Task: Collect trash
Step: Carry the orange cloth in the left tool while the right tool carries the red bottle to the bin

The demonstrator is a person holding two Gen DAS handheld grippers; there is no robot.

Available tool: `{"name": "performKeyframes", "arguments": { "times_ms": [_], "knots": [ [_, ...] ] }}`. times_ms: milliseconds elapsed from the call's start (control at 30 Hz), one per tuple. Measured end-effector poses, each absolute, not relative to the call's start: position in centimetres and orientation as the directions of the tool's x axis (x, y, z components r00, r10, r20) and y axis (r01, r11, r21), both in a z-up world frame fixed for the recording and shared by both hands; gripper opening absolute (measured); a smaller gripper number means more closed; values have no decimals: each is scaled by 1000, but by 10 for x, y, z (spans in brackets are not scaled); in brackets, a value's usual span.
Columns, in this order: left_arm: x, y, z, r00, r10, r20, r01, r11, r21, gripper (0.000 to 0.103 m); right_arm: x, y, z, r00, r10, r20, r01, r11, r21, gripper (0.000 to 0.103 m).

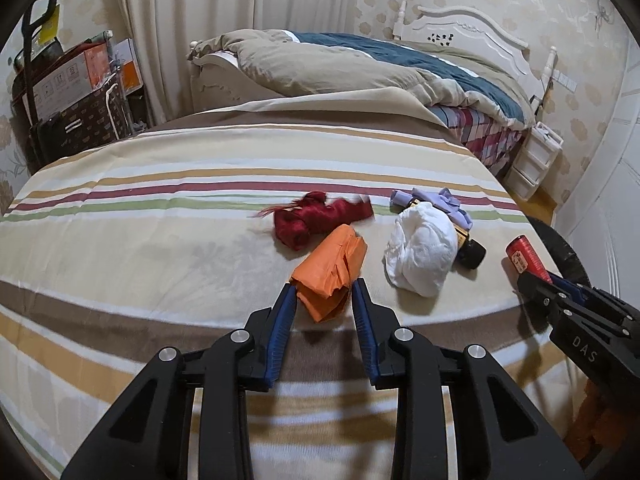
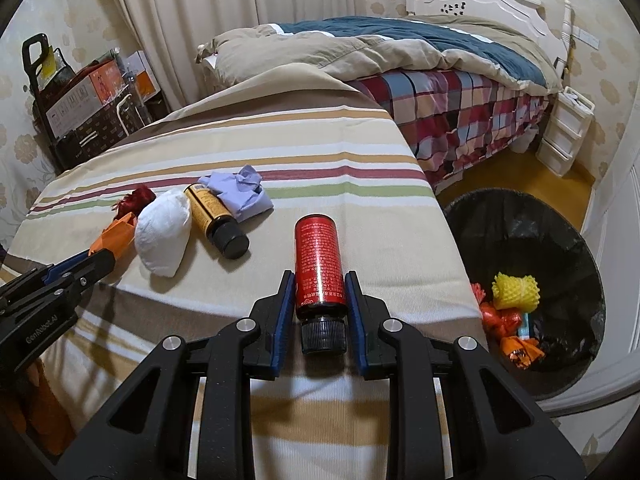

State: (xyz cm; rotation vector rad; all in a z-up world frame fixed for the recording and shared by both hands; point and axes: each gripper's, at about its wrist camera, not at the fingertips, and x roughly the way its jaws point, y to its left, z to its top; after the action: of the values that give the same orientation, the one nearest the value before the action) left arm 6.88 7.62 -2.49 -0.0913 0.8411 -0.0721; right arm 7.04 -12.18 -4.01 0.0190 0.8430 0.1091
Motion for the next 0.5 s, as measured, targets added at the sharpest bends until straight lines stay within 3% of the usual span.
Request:
{"name": "performKeyframes", "arguments": {
  "times_ms": [500],
  "knots": [
    [41,64,-10,695,-144,-705,69,989,-134,32,37,-132,-33,684,106,-722,-73,994,77,24]
  ]
}}
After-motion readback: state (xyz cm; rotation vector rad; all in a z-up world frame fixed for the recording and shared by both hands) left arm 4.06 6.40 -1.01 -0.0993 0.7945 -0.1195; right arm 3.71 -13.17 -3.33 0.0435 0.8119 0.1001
